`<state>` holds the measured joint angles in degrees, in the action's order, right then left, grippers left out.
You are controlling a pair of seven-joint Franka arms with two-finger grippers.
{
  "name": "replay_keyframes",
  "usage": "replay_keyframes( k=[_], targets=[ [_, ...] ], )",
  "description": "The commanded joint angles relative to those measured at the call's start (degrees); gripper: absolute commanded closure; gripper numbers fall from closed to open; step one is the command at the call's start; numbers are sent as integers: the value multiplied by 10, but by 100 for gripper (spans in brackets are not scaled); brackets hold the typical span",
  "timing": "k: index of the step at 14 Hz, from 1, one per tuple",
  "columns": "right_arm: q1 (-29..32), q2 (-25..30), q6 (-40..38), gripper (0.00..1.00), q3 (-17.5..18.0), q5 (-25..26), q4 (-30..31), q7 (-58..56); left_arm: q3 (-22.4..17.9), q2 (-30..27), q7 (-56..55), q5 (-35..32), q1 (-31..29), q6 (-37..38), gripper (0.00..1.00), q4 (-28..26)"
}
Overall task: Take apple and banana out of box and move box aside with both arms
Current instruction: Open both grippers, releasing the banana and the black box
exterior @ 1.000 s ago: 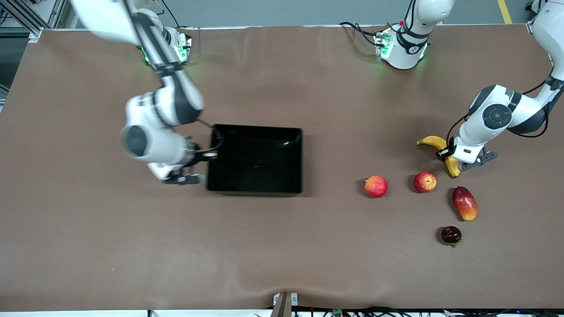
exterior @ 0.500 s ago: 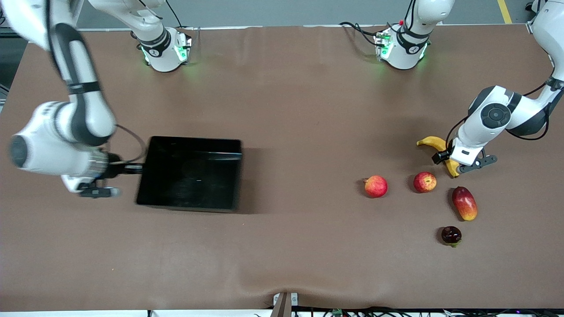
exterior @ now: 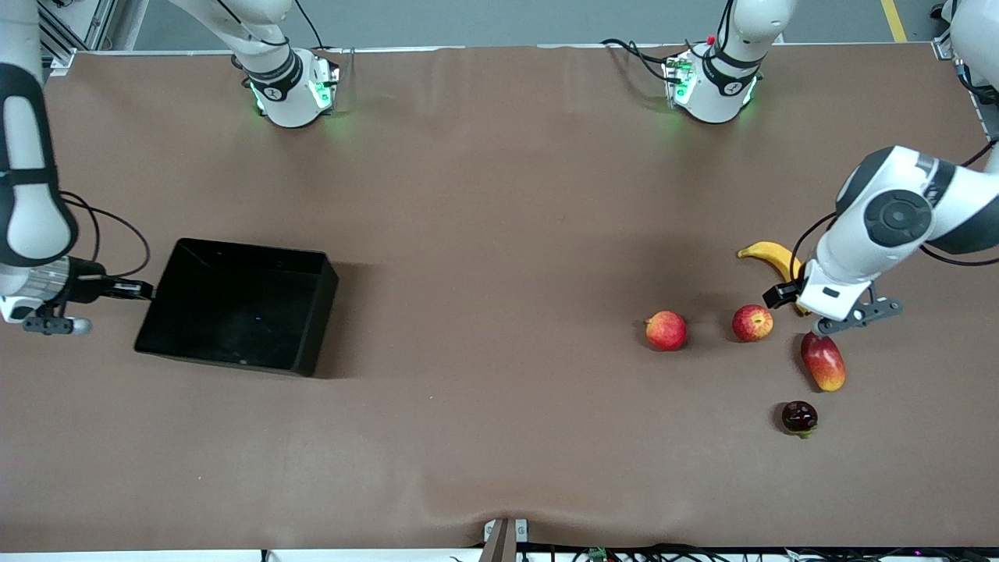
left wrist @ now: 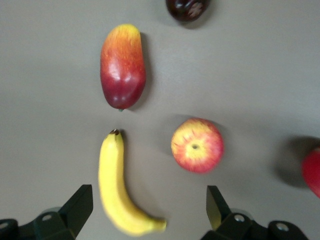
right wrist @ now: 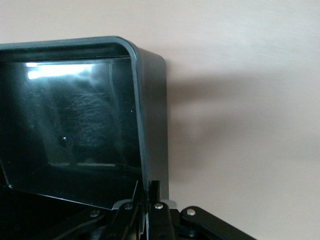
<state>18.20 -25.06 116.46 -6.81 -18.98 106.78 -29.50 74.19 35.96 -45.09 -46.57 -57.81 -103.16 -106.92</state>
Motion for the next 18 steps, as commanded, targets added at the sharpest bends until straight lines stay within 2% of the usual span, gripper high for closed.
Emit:
replay_keyframes(
  k=[1, 2, 3, 4, 6, 7, 9, 11, 13, 15, 18],
  targets=[
    [41, -51, -9, 100, 15, 2, -46, -37, -3, 0, 57, 50, 62, 120, 0, 140],
    [41, -56, -10, 100, 15, 3, -53, -37, -3, -4, 58, 62, 78, 146, 0, 174],
    [41, -56, -10, 68, 14, 3, -56, -36, 0, -5, 58, 64, 90, 178, 0, 203],
    [42, -55, -12, 1, 14, 3, -59, -36, 9, -5, 58, 62, 102, 208, 0, 229],
    [41, -52, -33, 0, 14, 17, -97, -33, 31, -10, 58, 60, 114, 240, 0, 260],
    [37, -51, -64, 0, 16, 43, -133, -30, 42, -17, 59, 63, 111, 241, 0, 262],
    [19, -51, -132, 0, 17, 56, -206, -22, 67, -19, 70, 63, 108, 242, 0, 268],
    [-15, -33, -158, 0, 17, 77, -223, 16, 77, -21, 98, 65, 107, 242, 0, 290],
    [-55, -10, -166, 0, 18, 96, -217, 84, 57, -47, 137, 71, 124, 242, 0, 303],
    [-89, 5, -174, 0, 17, 98, -214, 127, -48, -94, 173, 123, 187, 240, 0, 326],
    [-129, 32, -174, 0, 16, 120, -207, 181, -257, -181, 291, 246, 274, 197, 0, 333]
  ],
)
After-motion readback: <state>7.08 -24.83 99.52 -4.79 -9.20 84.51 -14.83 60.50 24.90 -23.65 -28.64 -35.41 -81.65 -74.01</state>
